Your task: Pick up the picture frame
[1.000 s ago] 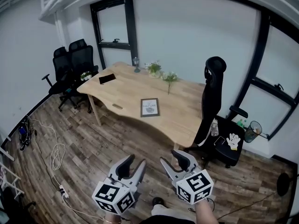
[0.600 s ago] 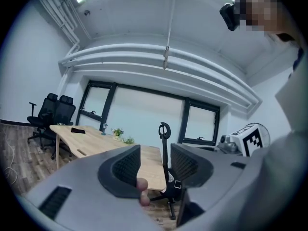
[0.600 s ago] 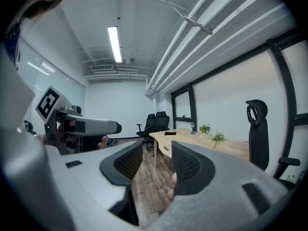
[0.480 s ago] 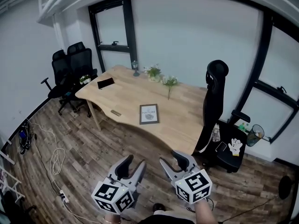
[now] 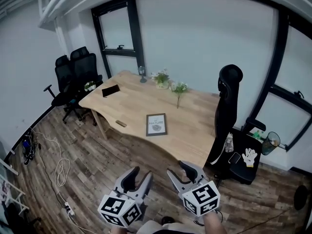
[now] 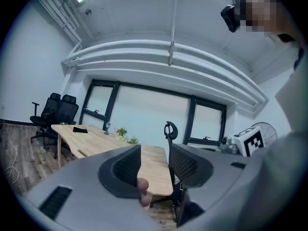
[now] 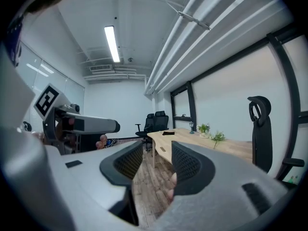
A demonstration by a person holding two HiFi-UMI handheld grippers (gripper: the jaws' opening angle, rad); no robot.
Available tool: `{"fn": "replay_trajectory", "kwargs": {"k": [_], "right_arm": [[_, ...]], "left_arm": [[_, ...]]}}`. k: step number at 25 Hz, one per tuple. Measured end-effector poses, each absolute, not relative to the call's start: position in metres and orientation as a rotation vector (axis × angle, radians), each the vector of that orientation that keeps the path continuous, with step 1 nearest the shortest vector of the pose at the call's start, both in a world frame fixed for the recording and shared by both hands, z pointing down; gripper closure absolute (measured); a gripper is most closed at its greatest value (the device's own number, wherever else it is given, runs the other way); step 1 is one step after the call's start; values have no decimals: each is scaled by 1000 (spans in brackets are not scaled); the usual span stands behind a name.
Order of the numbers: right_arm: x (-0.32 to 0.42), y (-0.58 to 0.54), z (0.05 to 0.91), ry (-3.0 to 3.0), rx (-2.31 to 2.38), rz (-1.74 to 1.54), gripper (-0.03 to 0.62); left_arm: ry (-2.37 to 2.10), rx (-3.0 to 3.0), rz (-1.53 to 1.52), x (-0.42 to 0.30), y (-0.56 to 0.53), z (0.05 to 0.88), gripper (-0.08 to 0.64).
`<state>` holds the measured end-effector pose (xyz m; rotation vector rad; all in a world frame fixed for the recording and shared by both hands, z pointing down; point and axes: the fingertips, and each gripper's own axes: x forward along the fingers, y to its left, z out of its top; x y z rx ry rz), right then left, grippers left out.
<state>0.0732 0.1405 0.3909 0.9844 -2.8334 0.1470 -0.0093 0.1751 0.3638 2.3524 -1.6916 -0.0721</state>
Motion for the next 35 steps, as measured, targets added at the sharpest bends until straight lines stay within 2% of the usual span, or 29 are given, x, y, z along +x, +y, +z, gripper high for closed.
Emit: {"fn": "replay_trajectory", "kwargs": {"k": [35], "right_arm": [[18, 15, 402, -2790, 988, 132, 431]], "left_arm": [[-1615, 2337, -37, -52, 47, 383, 374]]}}
